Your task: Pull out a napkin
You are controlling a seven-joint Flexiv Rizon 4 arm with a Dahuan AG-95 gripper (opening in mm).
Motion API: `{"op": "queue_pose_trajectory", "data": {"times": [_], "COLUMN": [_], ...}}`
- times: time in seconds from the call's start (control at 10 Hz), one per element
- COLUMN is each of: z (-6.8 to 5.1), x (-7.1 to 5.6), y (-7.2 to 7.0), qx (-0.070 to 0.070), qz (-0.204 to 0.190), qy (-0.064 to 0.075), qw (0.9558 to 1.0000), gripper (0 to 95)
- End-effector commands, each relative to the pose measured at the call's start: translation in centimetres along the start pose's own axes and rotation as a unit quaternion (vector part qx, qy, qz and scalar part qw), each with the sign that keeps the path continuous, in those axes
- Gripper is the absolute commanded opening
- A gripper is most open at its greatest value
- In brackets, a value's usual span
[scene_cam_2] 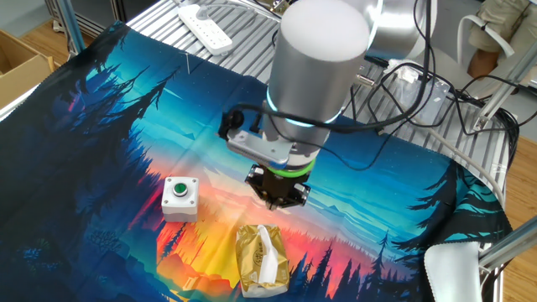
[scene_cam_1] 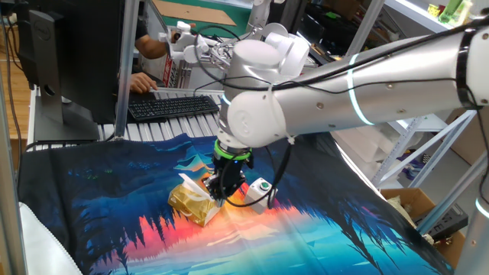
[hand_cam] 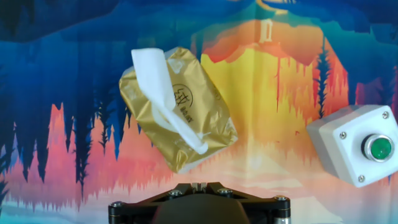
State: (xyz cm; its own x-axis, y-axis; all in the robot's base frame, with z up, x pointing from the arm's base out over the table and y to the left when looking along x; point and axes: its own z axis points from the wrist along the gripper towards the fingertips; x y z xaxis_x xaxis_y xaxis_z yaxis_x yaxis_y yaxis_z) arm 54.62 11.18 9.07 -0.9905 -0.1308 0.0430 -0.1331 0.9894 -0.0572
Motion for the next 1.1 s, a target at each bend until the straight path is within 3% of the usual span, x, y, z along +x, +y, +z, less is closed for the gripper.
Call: {"op": "queue_pose_trajectory", "data": {"times": [0.1, 0.3, 0.6, 0.8, 1.1], "z": [-0.02, -0.02, -0.02, -0.02, -0.02], "x": [-0.14, -0.14, -0.14, -0.14, -0.14], "y": [-0.02, -0.02, -0.02, -0.02, -0.02], "qx": [-0.009, -0.012, -0.006, -0.004, -0.007], "qz": [0.020, 0.032, -0.003, -0.003, -0.011], "qy": [0.004, -0.001, -0.009, 0.001, -0.003], "qw": [0.9998, 0.9994, 0.9999, 1.0000, 0.9999], "gripper": [0.0, 0.0, 0.0, 0.0, 0.0]}}
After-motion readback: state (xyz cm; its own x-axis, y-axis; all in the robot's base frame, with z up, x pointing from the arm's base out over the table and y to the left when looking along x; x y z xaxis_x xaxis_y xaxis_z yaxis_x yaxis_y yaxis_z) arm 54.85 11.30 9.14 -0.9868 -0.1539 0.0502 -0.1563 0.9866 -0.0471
